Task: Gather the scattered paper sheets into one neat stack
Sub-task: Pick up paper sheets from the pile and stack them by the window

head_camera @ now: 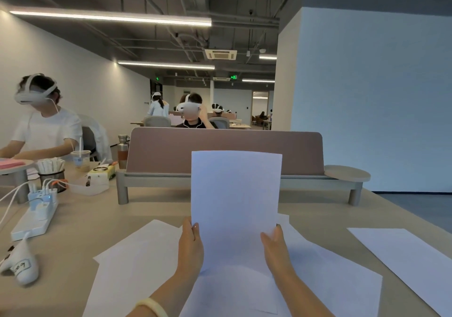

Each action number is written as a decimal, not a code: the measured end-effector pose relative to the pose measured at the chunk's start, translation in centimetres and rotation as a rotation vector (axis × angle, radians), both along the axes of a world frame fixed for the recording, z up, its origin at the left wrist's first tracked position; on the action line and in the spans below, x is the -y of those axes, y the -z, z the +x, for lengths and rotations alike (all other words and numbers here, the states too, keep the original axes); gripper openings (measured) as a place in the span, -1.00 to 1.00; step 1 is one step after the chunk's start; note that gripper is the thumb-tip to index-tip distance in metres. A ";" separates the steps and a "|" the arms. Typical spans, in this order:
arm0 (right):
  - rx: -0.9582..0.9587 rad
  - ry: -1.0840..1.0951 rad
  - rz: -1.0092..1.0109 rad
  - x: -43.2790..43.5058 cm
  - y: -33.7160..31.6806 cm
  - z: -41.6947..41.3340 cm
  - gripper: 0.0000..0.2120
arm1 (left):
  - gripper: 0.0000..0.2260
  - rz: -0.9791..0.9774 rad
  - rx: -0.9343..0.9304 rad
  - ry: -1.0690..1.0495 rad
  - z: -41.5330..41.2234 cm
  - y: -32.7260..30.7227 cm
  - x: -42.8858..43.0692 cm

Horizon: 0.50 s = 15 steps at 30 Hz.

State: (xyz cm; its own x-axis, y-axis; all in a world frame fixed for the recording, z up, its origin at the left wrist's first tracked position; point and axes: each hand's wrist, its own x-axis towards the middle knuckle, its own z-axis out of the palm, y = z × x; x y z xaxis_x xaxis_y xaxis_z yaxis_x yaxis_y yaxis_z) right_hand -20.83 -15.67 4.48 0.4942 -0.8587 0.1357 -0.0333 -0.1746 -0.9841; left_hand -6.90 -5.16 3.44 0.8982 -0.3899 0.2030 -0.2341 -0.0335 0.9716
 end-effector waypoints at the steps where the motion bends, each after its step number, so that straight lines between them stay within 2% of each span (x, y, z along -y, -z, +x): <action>1: 0.001 0.007 -0.005 0.1 0.1 0.0 -0.78 | -0.84 -0.009 -0.010 -0.004 0.0 0.0 0.1; 3: -0.026 0.013 -0.006 0.2 0.3 0.1 -0.72 | -0.86 -0.025 -0.037 0.016 -0.3 -0.2 -0.1; 6: -0.058 0.010 -0.012 0.1 0.6 0.0 -0.74 | -0.72 0.024 -0.100 0.049 -0.5 -0.4 0.0; 12: -0.032 0.009 -0.026 0.1 -0.1 -0.2 -0.77 | -0.86 -0.042 -0.029 0.017 -0.7 -0.6 -0.1; 15: -0.063 -0.007 -0.030 -0.2 0.3 -0.4 -0.73 | -0.78 -0.013 0.009 0.035 -1.1 -0.2 -0.1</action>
State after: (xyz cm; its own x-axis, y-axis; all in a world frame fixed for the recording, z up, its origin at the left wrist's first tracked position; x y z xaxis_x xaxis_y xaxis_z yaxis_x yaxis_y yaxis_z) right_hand -21.19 -15.50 4.23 0.5081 -0.8515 0.1296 -0.0940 -0.2044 -0.9744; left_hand -8.05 -5.10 3.67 0.8819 -0.4186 0.2167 -0.2439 -0.0120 0.9697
